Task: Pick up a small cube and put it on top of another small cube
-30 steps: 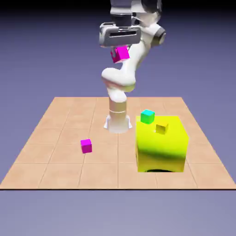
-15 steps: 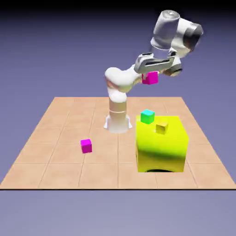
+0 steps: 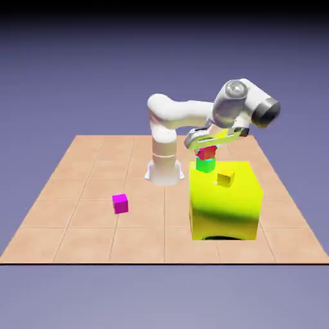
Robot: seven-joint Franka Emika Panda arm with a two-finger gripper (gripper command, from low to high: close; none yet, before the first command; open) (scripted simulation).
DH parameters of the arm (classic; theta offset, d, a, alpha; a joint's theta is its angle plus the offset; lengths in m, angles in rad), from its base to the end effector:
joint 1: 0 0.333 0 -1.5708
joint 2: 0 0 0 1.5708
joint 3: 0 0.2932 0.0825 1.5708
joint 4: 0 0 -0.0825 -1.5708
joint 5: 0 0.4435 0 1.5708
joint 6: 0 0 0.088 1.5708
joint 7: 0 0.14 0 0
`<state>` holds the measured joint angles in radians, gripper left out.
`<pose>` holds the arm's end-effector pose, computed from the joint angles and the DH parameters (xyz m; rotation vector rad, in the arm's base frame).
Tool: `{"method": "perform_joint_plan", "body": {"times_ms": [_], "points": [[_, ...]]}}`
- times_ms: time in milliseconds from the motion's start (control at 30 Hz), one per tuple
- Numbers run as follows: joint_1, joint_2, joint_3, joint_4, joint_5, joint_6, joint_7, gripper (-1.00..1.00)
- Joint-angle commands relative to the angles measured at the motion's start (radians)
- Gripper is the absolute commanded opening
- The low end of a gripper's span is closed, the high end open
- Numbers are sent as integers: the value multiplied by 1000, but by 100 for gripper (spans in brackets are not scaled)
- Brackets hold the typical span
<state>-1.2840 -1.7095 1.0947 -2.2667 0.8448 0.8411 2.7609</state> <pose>0.3773 0.1282 0.3995 -0.4548 -2.6577 0.4006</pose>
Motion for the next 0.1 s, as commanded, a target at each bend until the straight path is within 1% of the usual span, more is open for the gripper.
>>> {"method": "perform_joint_plan", "body": {"times_ms": [0, 67], "points": [[-22, 26, -21, 36, -22, -8, -1, 100], [-60, 71, -57, 99, -59, -21, -2, 100]]}}
